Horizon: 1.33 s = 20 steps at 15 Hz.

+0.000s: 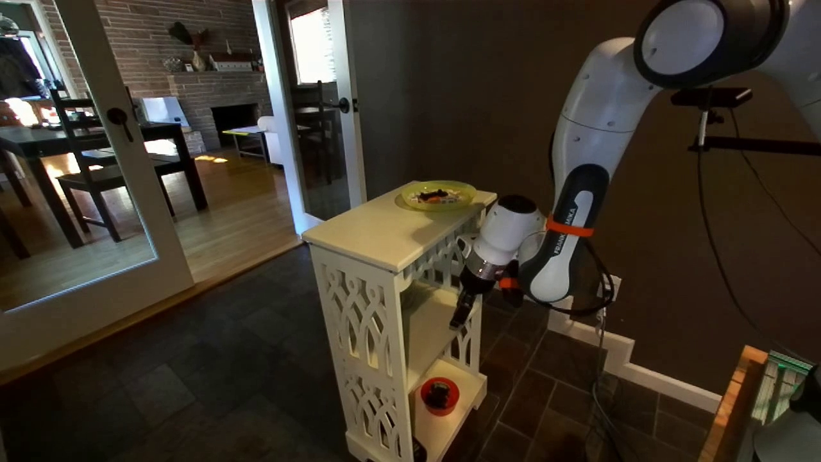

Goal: Remove the silver spoon from the middle shelf and put it on the top

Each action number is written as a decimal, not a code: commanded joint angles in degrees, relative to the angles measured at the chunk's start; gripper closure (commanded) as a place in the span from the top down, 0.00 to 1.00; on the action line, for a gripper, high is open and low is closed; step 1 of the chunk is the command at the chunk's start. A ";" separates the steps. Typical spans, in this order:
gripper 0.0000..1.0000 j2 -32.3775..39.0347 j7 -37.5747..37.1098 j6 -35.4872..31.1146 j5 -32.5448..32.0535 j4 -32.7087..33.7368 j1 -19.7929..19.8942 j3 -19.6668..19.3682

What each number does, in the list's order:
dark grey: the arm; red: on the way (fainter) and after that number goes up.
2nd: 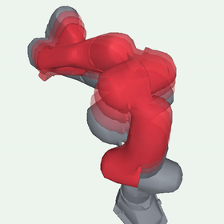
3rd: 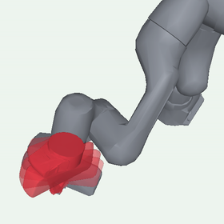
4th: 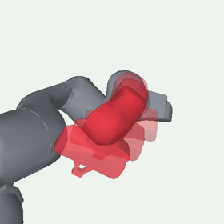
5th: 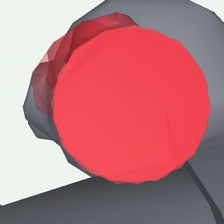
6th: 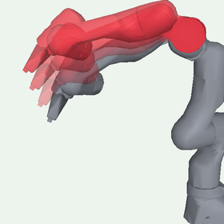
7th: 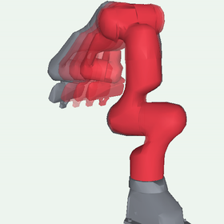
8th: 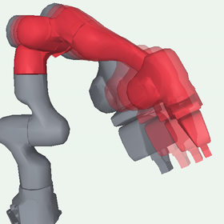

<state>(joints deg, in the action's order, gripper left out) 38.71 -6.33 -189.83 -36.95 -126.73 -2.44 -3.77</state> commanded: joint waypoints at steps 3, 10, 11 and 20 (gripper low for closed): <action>1.00 6.42 4.44 2.10 0.26 4.98 10.26 12.36; 1.00 9.39 10.43 10.46 -2.46 3.84 26.11 27.58; 1.00 10.50 12.46 13.38 -2.14 3.89 27.67 29.21; 1.00 13.14 31.33 17.04 15.16 7.02 21.88 25.05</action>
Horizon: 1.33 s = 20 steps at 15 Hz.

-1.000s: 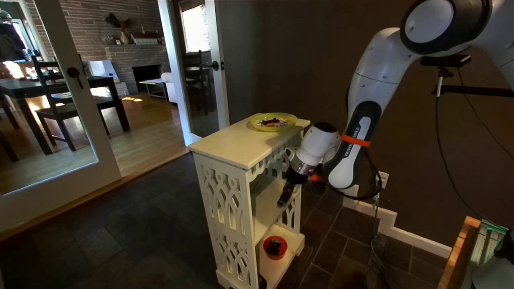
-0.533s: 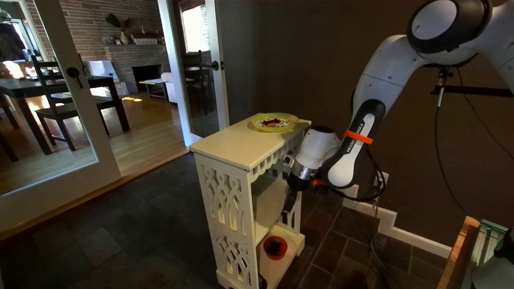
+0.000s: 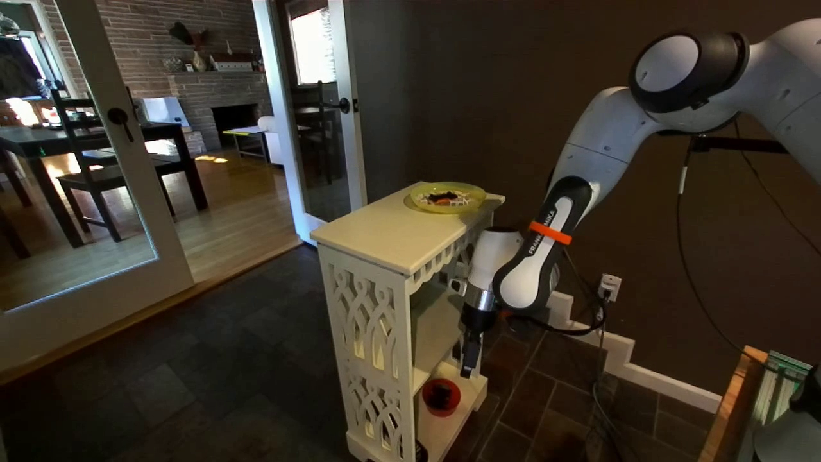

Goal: Remove the silver spoon from the middle shelf and put it on the top

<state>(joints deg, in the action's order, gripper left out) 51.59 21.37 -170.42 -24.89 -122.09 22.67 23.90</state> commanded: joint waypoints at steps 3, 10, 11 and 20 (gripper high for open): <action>1.00 0.07 5.08 -5.46 3.42 2.80 -4.04 -3.19; 1.00 4.02 4.83 -19.97 1.26 5.85 -4.08 -3.01; 1.00 4.96 4.35 -20.56 0.66 6.52 -2.84 -1.52; 1.00 4.66 1.91 -20.80 -0.41 6.82 -3.26 -1.36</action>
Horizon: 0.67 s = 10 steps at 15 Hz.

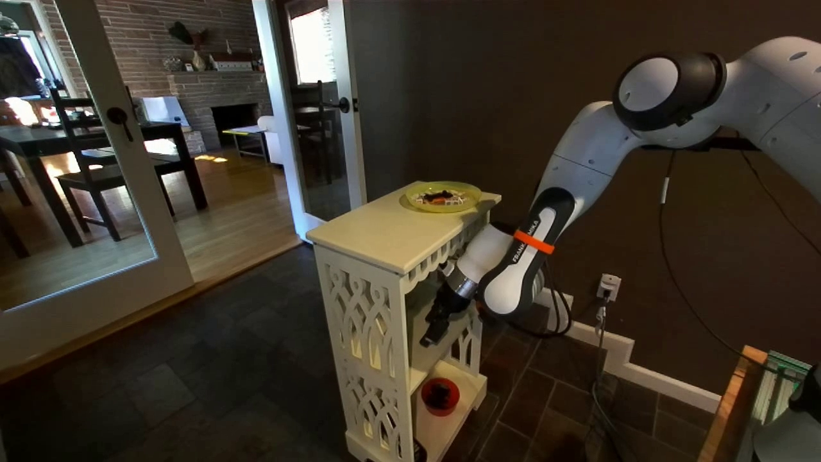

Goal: Remove the silver spoon from the middle shelf and put it on the top

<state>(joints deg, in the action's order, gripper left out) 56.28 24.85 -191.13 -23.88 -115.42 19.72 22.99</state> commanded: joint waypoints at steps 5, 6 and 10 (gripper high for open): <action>1.00 0.59 -2.92 -0.30 -0.36 2.55 -0.96 0.74; 1.00 0.85 -3.48 -0.28 -0.08 3.36 -1.24 1.02; 1.00 1.45 -5.03 -1.37 0.86 6.26 -5.13 -1.87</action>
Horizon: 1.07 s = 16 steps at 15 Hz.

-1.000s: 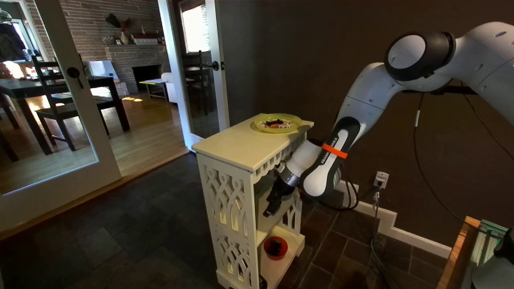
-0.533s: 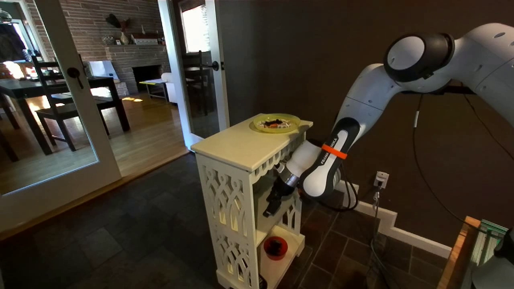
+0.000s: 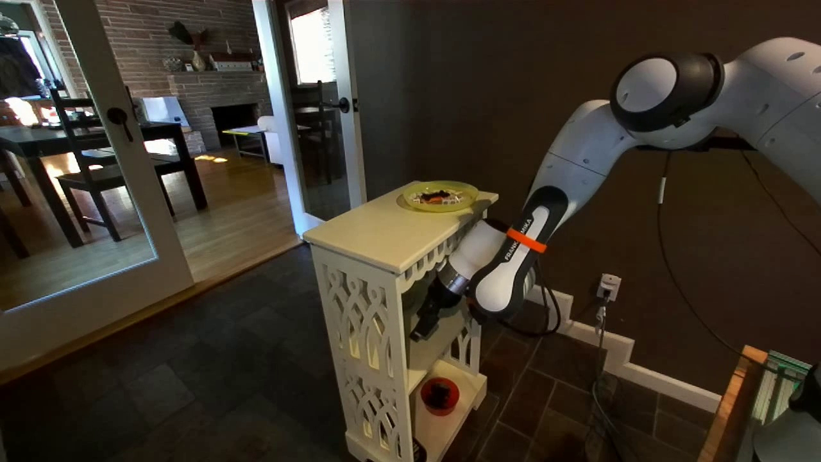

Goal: Remove the silver spoon from the middle shelf and put it on the top

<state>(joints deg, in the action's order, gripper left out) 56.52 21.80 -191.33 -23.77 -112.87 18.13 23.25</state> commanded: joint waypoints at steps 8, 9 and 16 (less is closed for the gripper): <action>1.00 8.27 -2.16 -9.12 -0.84 13.12 -11.19 -8.56; 1.00 9.37 -2.15 -11.15 -1.05 14.47 -12.23 -9.34; 1.00 14.90 -5.08 -17.52 0.86 22.86 -18.97 -14.98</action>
<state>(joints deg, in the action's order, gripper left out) 67.76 19.18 -207.44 -23.72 -95.86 2.18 10.59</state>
